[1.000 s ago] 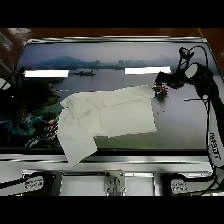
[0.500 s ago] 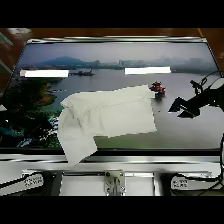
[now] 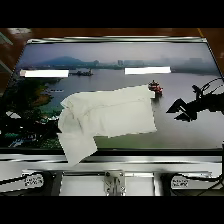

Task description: Fold the shirts.

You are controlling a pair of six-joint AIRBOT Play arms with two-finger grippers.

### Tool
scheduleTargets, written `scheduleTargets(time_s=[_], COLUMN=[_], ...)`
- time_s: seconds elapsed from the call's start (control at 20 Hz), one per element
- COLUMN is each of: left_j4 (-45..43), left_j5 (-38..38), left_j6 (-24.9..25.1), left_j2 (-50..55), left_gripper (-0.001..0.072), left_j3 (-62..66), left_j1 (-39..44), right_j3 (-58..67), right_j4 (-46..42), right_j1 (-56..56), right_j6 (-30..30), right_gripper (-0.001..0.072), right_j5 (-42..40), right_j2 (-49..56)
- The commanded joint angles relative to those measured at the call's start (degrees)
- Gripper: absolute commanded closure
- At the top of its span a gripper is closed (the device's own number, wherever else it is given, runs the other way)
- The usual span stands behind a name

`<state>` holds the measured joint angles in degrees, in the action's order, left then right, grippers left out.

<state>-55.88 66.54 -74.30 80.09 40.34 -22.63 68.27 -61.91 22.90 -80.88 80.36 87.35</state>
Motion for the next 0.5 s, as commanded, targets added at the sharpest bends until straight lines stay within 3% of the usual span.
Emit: scheduleTargets(time_s=[0.0,0.1,0.3,0.45], left_j4=[0.7,1.1,1.1,1.0], left_j5=[-4.1,-3.8,-1.9,-1.5], left_j6=[0.2,0.3,3.9,4.2], left_j2=[1.0,0.9,-1.1,-4.4], left_gripper=[0.0466,0.0675,0.0672,0.0672], left_j3=[-0.3,0.0,0.1,0.1], left_j1=[1.3,1.7,3.0,3.0], right_j3=[-2.8,-7.2,-14.0,-14.6], right_j4=[-1.3,-1.6,-0.2,1.0], right_j1=[-0.4,-2.1,-8.0,-11.3], right_j6=[-1.6,-1.6,-1.6,-2.0], right_gripper=[0.0041,0.0041,0.0041,0.0042], right_j5=[-2.0,-5.0,-12.9,-13.6], right_j2=[0.0,0.0,0.0,0.9])
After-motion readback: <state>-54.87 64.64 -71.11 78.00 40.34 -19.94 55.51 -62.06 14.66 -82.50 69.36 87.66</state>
